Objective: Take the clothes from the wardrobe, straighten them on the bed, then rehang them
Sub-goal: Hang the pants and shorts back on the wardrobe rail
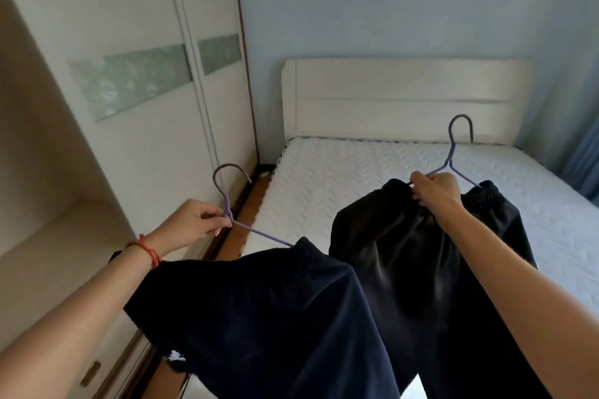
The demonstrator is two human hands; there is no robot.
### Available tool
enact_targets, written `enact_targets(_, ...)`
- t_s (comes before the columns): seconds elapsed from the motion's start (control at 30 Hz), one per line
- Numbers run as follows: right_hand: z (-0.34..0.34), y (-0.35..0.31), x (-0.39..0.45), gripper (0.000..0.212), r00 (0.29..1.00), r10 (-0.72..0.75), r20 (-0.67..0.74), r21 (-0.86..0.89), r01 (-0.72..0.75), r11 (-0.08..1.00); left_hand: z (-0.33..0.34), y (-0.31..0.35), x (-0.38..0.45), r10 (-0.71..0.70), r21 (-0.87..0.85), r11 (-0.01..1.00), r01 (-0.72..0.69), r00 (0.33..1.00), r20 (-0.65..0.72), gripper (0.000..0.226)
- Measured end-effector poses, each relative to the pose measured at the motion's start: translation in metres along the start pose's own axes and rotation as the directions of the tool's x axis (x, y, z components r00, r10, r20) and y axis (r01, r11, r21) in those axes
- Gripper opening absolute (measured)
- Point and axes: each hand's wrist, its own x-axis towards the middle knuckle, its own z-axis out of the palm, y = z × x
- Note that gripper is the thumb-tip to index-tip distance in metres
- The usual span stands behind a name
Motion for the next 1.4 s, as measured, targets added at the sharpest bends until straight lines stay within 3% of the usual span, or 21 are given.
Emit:
enact_targets(0.3,-0.006,-0.087,-0.050,0.025,0.951,-0.201,0.237,0.144,0.170,0.975,-0.056,0.035,-0.125,-0.066,-0.010,0.998,0.065,0.962,-0.265,0.020)
enact_targets(0.5,0.000,-0.141,-0.097,0.025,0.865,-0.354,0.355,0.223,0.290,0.931,-0.086,0.044,-0.218,-0.139,0.007,0.988,0.157,0.894,-0.427,0.020)
enact_targets(0.73,0.034,-0.189,-0.164,0.026,0.751,-0.440,0.493,0.306,0.324,0.895,-0.139,0.033,-0.318,-0.214,0.014,0.964,0.266,0.804,-0.555,0.024)
enact_targets(1.0,0.094,-0.224,-0.270,0.026,0.659,-0.443,0.607,0.304,0.323,0.896,-0.200,-0.025,-0.426,-0.319,-0.006,0.921,0.388,0.747,-0.583,0.024)
enact_targets(1.4,0.172,-0.262,-0.393,0.019,0.651,-0.368,0.664,0.242,0.279,0.929,-0.294,-0.114,-0.555,-0.488,-0.130,0.802,0.582,0.514,-0.706,0.026)
